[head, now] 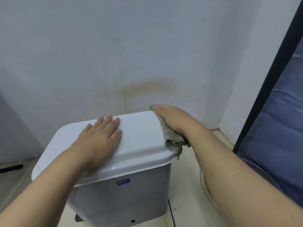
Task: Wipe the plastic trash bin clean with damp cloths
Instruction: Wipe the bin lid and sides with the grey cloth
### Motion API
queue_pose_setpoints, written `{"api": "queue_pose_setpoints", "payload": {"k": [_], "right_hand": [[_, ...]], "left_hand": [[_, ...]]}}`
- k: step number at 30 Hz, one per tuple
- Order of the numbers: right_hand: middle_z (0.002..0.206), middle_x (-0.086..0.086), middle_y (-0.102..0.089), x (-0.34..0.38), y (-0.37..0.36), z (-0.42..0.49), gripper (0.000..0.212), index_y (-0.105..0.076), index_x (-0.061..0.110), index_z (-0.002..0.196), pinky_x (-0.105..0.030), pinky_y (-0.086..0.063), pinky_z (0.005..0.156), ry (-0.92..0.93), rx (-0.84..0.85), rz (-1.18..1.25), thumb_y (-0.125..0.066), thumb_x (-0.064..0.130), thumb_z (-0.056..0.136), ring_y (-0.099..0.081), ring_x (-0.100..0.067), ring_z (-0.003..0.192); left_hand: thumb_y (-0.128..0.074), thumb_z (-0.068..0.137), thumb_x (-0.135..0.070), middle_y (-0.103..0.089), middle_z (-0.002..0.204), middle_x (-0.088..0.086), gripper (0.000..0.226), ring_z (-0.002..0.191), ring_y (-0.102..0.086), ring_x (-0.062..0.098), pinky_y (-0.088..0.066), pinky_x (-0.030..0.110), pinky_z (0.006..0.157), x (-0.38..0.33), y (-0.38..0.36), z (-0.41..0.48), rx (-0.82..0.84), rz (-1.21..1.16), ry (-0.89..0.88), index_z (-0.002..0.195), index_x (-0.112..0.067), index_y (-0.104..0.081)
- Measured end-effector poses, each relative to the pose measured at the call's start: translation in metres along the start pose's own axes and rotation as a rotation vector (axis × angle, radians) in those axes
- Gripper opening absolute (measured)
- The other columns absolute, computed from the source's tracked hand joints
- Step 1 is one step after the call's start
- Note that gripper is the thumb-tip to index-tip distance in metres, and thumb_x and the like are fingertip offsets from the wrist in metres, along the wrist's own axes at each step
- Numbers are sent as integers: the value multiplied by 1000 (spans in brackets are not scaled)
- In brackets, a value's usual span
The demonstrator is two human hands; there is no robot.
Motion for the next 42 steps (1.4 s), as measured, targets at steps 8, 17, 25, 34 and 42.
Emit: {"api": "queue_pose_setpoints", "payload": {"k": [8,17,25,34,42], "right_hand": [[125,15,-58,-34,-22,-86,42,-58,30,123,-30,-41,102,151,-495,540,-38,47,90,-50,-3,117],[83,6,-75,-79,-90,-105,34,-74,22,95,-17,-53,56,-80,-270,1552,-47,43,91,-71,-6,77],[146,16,-41,-135,-176,-122,44,-41,36,139,-36,-25,116,-301,-286,1163,-38,46,97,-36,-2,134],[146,21,-37,-132,-191,-132,37,-37,41,138,-21,-20,115,-354,-343,1251,-34,35,101,-32,5,133],[141,32,-30,-77,-126,-116,39,-32,59,122,-28,-17,118,1,-370,1033,-41,28,100,-23,7,137]], "left_hand": [[-8,96,-46,11,153,-26,50,142,15,1,9,37,118,-72,-12,-10,49,-31,-225,144,-49,4],[-21,97,-42,-7,153,-27,43,143,5,1,5,40,117,-86,-5,-30,-9,-171,-199,139,-50,-24],[-22,83,-74,-16,155,-15,59,145,-5,19,-7,60,112,-127,-11,-21,57,-57,-117,135,-48,-31],[-57,73,-26,-39,131,3,54,134,-20,35,-29,64,98,-170,-33,-3,42,407,50,122,-28,-34],[-61,69,-21,-47,83,-1,46,78,-53,23,-41,33,65,-133,55,5,-180,137,-79,111,-21,-41]]}}
Point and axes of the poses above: each hand's wrist, its own z-axis towards the middle knuckle, its own y-axis out of the back of the hand, x = y × z, the point moved 7 cm from there along z, towards the middle knuckle
